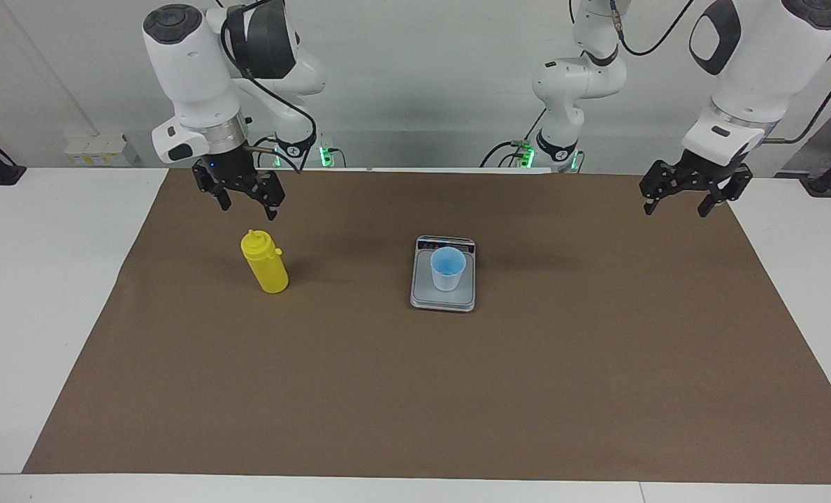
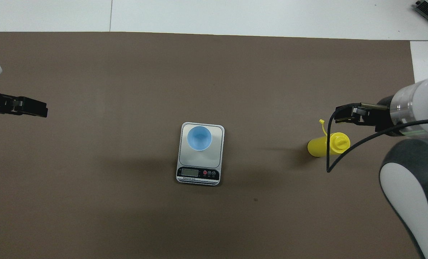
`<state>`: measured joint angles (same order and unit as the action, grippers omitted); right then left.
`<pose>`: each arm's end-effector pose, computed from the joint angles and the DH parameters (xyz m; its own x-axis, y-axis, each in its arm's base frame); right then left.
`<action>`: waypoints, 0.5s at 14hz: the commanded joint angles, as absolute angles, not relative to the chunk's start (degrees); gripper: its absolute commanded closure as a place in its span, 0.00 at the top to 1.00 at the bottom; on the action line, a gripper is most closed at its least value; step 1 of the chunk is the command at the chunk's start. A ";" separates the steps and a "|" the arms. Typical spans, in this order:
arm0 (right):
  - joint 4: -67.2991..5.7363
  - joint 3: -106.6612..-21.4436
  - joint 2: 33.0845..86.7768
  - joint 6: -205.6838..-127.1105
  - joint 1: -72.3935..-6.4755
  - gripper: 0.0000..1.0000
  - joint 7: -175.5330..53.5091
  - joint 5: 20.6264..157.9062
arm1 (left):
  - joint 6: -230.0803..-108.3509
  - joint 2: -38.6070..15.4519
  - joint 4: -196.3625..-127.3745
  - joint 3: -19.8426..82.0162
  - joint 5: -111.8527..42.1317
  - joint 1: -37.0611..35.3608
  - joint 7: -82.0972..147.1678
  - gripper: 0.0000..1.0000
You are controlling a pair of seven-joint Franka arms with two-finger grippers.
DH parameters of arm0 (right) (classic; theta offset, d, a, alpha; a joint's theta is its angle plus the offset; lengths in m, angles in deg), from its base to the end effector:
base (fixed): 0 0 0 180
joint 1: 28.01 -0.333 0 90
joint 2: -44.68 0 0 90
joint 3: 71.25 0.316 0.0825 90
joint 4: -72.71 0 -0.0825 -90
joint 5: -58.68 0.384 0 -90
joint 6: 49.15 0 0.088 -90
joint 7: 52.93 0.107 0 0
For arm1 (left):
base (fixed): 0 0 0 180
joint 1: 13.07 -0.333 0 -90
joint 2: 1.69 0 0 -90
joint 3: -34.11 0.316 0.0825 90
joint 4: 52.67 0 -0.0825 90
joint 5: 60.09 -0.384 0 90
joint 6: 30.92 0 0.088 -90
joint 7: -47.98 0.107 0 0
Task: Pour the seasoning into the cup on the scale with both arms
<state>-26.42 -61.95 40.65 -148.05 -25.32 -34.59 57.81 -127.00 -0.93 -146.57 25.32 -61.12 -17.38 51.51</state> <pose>0.5413 0.0642 0.6006 0.9771 -0.2008 0.0703 -0.2017 -0.9794 0.0046 0.5580 -0.0425 0.6090 0.9887 -0.1412 0.0498 -0.1402 -0.9899 -0.0231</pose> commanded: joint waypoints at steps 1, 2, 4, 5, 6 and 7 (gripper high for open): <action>-18.82 -61.67 43.61 -142.77 -25.02 1.00 -37.63 56.48 | -127.51 0.94 -148.73 25.50 -61.49 -17.73 52.55 1.00; -15.83 -61.67 45.19 -141.10 -25.02 1.00 -37.63 56.48 | -127.60 0.94 -148.73 25.50 -61.49 -17.73 52.55 1.00; -13.26 -61.67 46.52 -140.21 -24.76 1.00 -37.72 56.39 | -127.60 0.94 -148.73 25.50 -61.49 -17.64 52.55 1.00; -13.60 -61.67 46.70 -140.47 -24.76 1.00 -37.63 56.39 | -127.51 0.94 -148.73 25.50 -61.49 -17.64 52.55 1.00; -14.65 -61.67 46.52 -140.73 -24.76 1.00 -37.81 56.48 | -127.60 0.94 -148.73 25.50 -61.49 -17.64 52.55 1.00; -15.44 -61.67 46.17 -140.65 -24.76 1.00 -37.98 56.65 | -127.51 0.94 -148.73 25.50 -61.49 -17.72 52.55 1.00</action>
<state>-16.10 -62.08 45.17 -141.62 -25.26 -36.48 57.47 -127.00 -0.83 -146.76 25.40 -61.12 -17.38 51.52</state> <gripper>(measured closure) 0.000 0.000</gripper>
